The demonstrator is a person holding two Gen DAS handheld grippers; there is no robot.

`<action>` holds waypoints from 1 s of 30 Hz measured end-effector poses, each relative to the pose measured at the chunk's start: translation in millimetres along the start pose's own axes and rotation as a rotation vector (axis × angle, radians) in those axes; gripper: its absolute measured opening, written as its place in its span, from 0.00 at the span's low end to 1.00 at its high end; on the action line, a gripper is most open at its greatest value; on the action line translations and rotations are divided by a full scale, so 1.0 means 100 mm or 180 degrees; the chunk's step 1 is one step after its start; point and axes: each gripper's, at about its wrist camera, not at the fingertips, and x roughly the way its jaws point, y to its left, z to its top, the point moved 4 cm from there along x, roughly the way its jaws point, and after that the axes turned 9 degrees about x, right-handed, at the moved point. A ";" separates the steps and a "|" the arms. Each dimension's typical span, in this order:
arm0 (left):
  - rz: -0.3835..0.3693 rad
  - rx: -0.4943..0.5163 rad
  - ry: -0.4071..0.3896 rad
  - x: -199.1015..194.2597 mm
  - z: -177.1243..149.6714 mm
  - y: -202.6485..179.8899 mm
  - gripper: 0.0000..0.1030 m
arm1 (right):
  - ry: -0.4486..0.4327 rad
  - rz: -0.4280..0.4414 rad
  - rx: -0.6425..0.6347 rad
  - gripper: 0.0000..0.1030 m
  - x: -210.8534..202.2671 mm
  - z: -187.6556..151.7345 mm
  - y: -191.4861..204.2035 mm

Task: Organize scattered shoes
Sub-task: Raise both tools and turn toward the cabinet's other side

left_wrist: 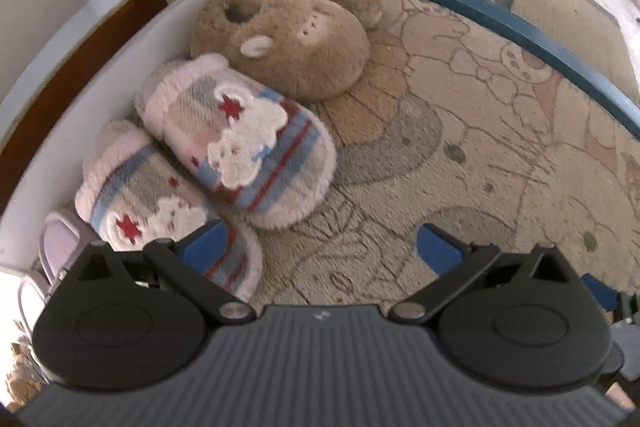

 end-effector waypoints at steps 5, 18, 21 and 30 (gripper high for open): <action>0.0040 0.0163 0.0026 -0.10 -0.20 -0.08 1.00 | -0.0077 -0.0054 -0.0156 0.99 -0.18 -0.11 0.04; -0.0004 -0.0029 -0.0124 -0.38 -0.25 0.08 1.00 | -0.0215 0.0024 -0.0228 0.99 -0.37 -0.11 0.15; -0.0052 -0.0170 -0.0029 -0.31 -0.26 0.19 1.00 | -0.0229 0.0040 -0.0292 0.99 -0.36 -0.11 0.21; -0.0092 -0.0174 -0.0100 -0.37 -0.37 0.28 1.00 | -0.0257 0.0223 -0.0566 0.99 -0.33 -0.15 0.48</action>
